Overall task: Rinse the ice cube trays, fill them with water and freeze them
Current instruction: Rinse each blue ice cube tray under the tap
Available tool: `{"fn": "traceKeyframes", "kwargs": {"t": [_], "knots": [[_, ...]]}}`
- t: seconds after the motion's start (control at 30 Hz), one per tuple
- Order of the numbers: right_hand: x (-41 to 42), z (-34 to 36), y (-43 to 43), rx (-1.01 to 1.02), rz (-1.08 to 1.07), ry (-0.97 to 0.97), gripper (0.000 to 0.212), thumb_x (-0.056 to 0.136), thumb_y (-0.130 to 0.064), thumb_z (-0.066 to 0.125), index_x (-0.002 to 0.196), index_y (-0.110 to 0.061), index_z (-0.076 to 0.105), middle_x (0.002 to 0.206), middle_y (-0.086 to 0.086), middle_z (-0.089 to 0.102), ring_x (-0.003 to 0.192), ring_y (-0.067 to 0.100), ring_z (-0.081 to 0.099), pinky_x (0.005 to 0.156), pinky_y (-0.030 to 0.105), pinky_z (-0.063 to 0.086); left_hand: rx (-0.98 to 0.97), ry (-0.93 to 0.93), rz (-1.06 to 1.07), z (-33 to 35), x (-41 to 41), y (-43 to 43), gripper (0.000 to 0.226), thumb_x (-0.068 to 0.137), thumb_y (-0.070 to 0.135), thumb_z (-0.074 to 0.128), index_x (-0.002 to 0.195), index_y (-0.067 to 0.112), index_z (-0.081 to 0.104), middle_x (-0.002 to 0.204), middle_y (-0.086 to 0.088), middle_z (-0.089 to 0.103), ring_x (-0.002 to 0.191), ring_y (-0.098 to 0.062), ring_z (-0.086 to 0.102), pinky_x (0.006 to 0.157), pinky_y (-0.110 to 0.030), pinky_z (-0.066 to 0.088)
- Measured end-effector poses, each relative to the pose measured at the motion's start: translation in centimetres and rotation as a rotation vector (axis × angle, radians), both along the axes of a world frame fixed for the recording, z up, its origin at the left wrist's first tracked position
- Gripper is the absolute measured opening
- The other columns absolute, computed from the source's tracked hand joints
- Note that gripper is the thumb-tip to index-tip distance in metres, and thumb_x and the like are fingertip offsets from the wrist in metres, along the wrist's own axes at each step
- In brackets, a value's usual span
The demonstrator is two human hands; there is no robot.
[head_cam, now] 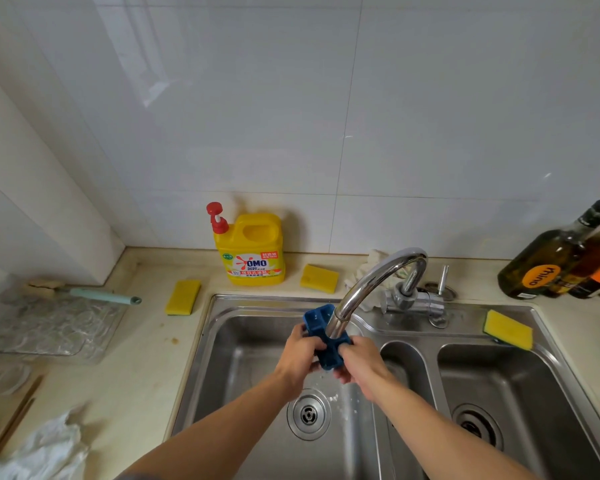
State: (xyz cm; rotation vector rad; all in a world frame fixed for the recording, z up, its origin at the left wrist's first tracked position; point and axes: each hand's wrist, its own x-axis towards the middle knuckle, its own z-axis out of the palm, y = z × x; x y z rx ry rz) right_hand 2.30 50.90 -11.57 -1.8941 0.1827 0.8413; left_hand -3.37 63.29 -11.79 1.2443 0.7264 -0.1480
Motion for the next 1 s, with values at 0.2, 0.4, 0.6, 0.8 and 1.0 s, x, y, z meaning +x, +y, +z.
{"fn": "traceKeyframes", "kwargs": {"t": [0.2, 0.4, 0.6, 0.8, 1.0], "knots": [[-0.3, 0.2, 0.5, -0.074, 0.104, -0.078, 0.024, 0.095, -0.003, 0.043, 0.091, -0.008, 0.066, 0.063, 0.009, 0.074, 0.051, 0.022, 0.07, 0.043, 0.027, 0.05, 0.077, -0.006, -0.155, -0.3, -0.8, -1.1, 0.032, 0.077, -0.002, 0.045, 0.107, -0.001, 0.056, 0.077, -0.019, 0.065, 0.07, -0.029, 0.058, 0.07, -0.045, 0.05], [0.0, 0.7, 0.5, -0.132, 0.212, -0.15, 0.02, 0.098, -0.02, 0.056, 0.118, -0.019, 0.056, 0.096, 0.003, 0.07, 0.074, 0.016, 0.07, 0.054, 0.024, 0.054, 0.226, 0.093, -0.04, -0.1, 0.1, 0.5, 0.038, 0.088, -0.009, 0.041, 0.115, 0.014, 0.055, 0.102, -0.011, 0.072, 0.08, -0.022, 0.071, 0.062, -0.031, 0.057], [0.7, 1.0, 0.1, -0.035, 0.162, -0.082, 0.018, 0.095, -0.013, 0.06, 0.109, -0.023, 0.061, 0.1, 0.004, 0.073, 0.083, 0.022, 0.075, 0.067, 0.038, 0.065, 0.287, 0.02, -0.312, -0.1, -0.6, 1.2, 0.039, 0.088, -0.005, 0.042, 0.115, 0.017, 0.058, 0.101, -0.009, 0.076, 0.087, -0.02, 0.076, 0.071, -0.036, 0.062], [0.6, 0.7, 0.5, -0.068, 0.094, -0.177, 0.022, 0.09, -0.003, 0.055, 0.095, -0.021, 0.066, 0.091, 0.006, 0.074, 0.085, 0.025, 0.072, 0.067, 0.043, 0.064, 0.227, 0.006, -0.312, -0.2, -0.5, 0.9, 0.043, 0.088, -0.003, 0.044, 0.121, 0.022, 0.054, 0.102, -0.008, 0.075, 0.086, -0.02, 0.076, 0.067, -0.037, 0.063], [1.0, 0.2, 0.8, 0.063, -0.157, -0.061, 0.012, 0.096, -0.01, 0.061, 0.101, -0.013, 0.071, 0.098, 0.014, 0.076, 0.084, 0.032, 0.076, 0.07, 0.048, 0.065, -0.114, 0.162, -0.135, -1.3, -0.7, 0.2, 0.032, 0.102, 0.034, 0.048, 0.121, 0.012, 0.062, 0.105, -0.013, 0.077, 0.091, -0.024, 0.074, 0.073, -0.036, 0.059]]}}
